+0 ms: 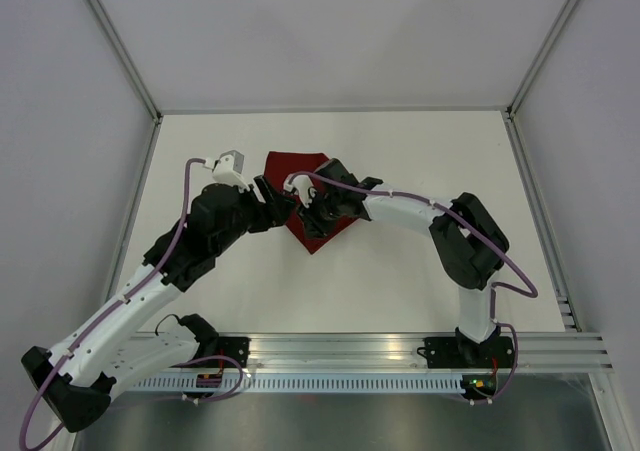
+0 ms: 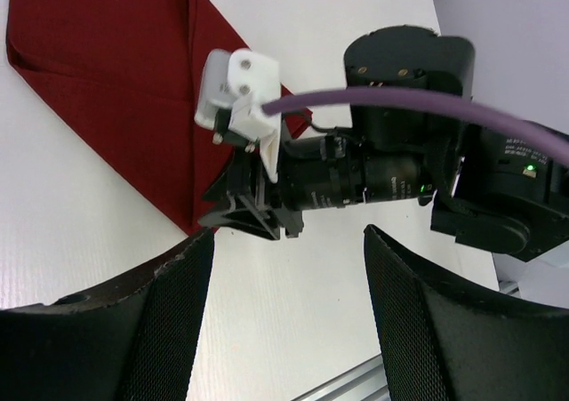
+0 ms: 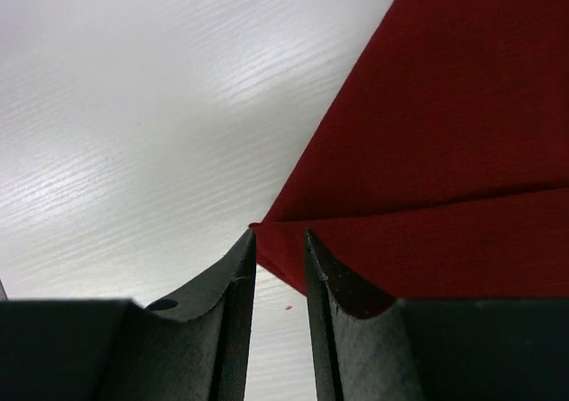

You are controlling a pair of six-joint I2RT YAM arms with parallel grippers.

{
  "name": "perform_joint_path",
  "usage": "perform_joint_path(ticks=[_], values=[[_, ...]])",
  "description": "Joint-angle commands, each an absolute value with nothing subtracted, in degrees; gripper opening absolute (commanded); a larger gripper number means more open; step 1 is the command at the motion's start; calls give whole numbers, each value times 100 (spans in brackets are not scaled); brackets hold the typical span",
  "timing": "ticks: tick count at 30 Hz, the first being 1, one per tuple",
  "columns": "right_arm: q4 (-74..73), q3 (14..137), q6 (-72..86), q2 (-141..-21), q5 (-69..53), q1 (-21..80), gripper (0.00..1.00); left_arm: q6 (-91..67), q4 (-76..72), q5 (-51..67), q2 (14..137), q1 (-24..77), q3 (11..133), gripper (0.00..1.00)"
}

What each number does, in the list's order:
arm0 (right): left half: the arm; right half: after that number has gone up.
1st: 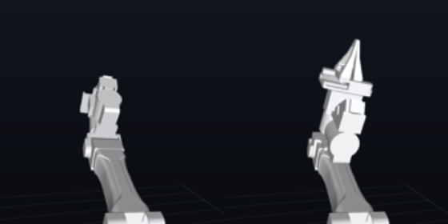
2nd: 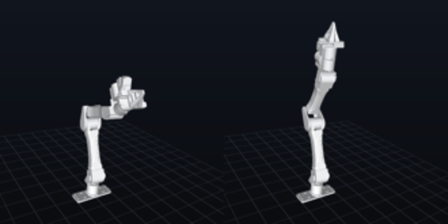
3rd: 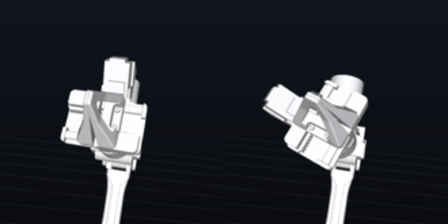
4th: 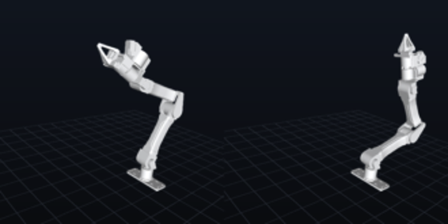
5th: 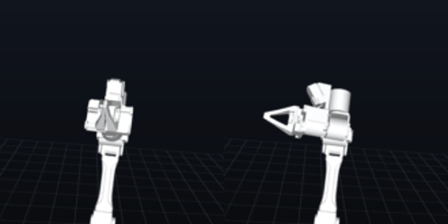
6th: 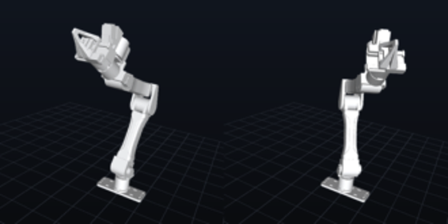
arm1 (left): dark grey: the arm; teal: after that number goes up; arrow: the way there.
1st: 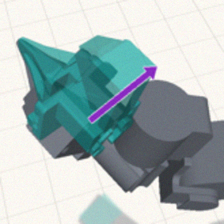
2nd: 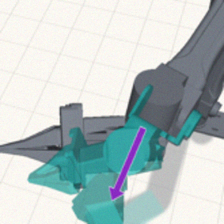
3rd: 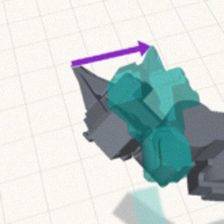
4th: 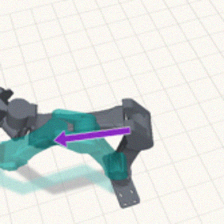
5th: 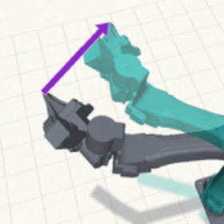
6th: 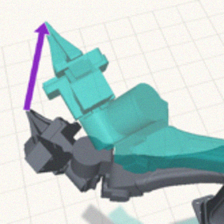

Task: Fold the napkin, place the utensils inside, and roll it up
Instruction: Fold the napkin at the center of the board, then adjust the napkin at the center of the board.

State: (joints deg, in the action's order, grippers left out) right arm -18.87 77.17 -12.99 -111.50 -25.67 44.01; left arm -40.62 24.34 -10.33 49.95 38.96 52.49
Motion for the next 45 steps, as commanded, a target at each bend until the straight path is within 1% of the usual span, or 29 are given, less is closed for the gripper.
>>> perform_joint_path(ticks=[1, 8, 11, 14, 15, 16, 18, 19, 21, 23, 24, 26, 30, 33, 39, 45], values=[[-1907, 8191, -1073, -10987, -2760, 4097, 34, -4113, 2382, -1292, 4983, 3867, 5520, 73], [-1977, 8612, -800, -10960, -2690, 3437, 35, -4157, 2373, -1819, 5044, 3753, 5528, 72], [-2118, 8920, -633, -11091, -2541, 3016, 35, -4157, 2312, -1688, 5430, 3455, 5555, 72], [-2267, 9210, -659, -11372, -2208, 2638, 36, -4201, 2215, -1477, 5861, 2990, 5528, 68], [-2285, 9263, -685, -11425, -2145, 2550, 36, -4236, 2145, -1224, 5967, 2823, 5485, 67], [-2303, 9298, -738, -11495, -2101, 2375, 38, -4315, 2066, -1074, 6142, 2456, 5363, 64], [-2329, 9395, -808, -11706, -2005, 2233, 39, -4420, 1855, -801, 6336, 2137, 5230, 61], [-2347, 9448, -835, -11777, -1978, 2119, 39, -4482, 1802, -774, 6546, 1927, 5134, 57], [-2373, 9501, -923, -12014, -1951, 2022, 40, -4535, 1627, -773, 6749, 1785, 5054, 54], [-2391, 9589, -958, -12233, -1925, 1916, 40, -4561, 1530, -826, 7153, 1767, 5062, 51], [-2391, 9624, -967, -12295, -1873, 1890, 40, -4614, 1512, -878, 7320, 1749, 5080, 45], [-2382, 9685, -984, -12436, -1793, 1846, 40, -4667, 1468, -905, 7750, 1714, 5115, 42], [-2408, 9747, -1019, -12507, -1661, 1802, 40, -4816, 1301, -949, 8427, 1617, 5211, 29], [-2452, 9703, -1116, -12481, -1591, 1793, 40, -4869, 1248, -976, 8955, 1608, 5343, 23], [-2505, 9396, -1292, -12402, -1538, 1793, 40, -4974, 1169, -949, 9632, 1608, 5581, 18], [-2505, 9115, -1406, -12305, -1591, 1802, 39, -4983, 1125, -941, 9966, 1608, 5747, 18]])
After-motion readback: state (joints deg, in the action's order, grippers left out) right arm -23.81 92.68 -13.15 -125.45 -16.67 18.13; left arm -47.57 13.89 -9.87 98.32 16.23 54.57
